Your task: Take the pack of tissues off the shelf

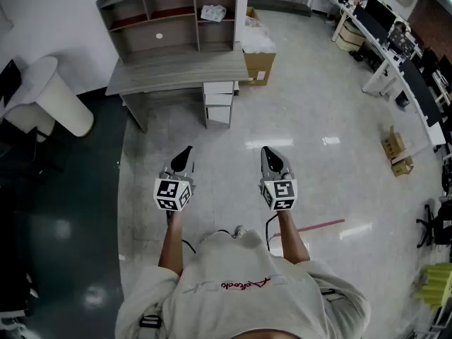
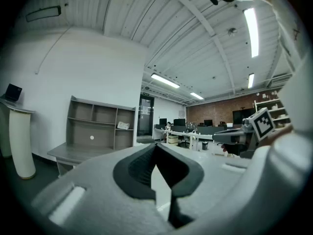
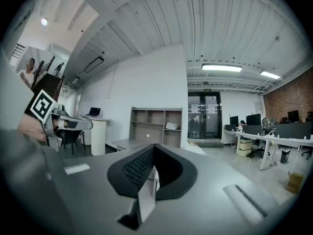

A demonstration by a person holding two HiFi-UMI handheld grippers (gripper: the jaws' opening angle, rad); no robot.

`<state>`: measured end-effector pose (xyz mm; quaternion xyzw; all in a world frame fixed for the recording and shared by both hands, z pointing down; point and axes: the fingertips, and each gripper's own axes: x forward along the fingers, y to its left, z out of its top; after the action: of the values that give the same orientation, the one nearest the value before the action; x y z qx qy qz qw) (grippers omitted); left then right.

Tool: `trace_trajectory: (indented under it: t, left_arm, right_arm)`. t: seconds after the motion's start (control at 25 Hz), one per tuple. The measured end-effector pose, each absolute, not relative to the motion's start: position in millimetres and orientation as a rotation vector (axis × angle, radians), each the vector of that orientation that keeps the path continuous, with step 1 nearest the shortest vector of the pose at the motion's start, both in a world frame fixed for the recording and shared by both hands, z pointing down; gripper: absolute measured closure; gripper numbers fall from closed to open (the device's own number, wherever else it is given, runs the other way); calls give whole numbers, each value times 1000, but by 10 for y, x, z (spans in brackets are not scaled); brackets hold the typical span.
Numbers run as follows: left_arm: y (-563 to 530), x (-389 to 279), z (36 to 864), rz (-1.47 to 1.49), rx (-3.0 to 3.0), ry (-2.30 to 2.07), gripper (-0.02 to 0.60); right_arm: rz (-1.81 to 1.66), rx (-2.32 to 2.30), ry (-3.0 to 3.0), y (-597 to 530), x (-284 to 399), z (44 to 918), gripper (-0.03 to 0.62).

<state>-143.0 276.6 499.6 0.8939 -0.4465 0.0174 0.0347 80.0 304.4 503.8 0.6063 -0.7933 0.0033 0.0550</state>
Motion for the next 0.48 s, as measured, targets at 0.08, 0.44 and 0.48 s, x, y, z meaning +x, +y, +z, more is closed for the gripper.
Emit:
trace_trajectory:
  t: [0.08, 0.44, 0.48]
  left_arm:
    - [2774, -1402, 5006, 69, 2755, -1365, 581]
    - [2826, -1291, 5045, 97, 2778, -1330, 581]
    - [2819, -1264, 5042, 97, 2782, -1323, 581]
  right_arm:
    - [22, 1838, -2403, 3054, 798, 5061, 588]
    - [37, 1830, -2409, 3136, 805, 5158, 588]
    - [34, 1830, -2406, 3135, 816, 5158, 588]
